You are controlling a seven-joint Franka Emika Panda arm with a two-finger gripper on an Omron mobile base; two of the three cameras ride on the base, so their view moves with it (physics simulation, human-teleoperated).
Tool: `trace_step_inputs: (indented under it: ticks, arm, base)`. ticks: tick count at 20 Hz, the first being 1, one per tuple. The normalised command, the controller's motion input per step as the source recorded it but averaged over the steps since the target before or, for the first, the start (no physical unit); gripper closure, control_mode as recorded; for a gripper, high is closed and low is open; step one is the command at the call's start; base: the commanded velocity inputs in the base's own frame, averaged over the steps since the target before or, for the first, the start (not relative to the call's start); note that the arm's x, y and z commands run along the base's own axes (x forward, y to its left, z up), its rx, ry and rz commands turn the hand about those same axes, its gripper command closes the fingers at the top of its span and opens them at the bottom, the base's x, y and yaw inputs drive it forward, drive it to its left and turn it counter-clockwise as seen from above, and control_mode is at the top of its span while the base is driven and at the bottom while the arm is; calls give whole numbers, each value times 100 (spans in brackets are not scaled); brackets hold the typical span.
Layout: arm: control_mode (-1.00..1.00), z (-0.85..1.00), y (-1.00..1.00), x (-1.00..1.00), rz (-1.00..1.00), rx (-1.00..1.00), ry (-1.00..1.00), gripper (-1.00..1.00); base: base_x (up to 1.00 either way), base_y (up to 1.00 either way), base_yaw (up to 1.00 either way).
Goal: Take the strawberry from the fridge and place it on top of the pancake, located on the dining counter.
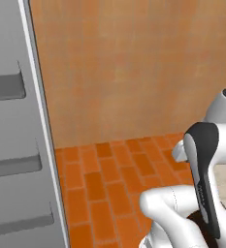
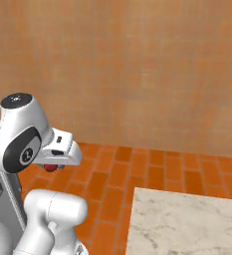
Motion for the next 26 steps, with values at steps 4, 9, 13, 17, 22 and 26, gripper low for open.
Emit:
trace_step_inputs:
  ticks: [4,9,13,17,22,26]
  arm:
    - [100,0,0,0,0,0,0,100]
    - [100,0,0,0,0,0,0,100]
    - [100,0,0,0,0,0,0,100]
    - [100,0,0,0,0,0,0,100]
    - [100,0,0,0,0,0,0,100]
    - [100,0,0,0,0,0,0,100]
  base:
    - [73,-4,-37]
    - [97,0,-6]
    - [100,0,0]
    - [100,0,0]
    - [100,-2,-4]
    - [100,-21,0]
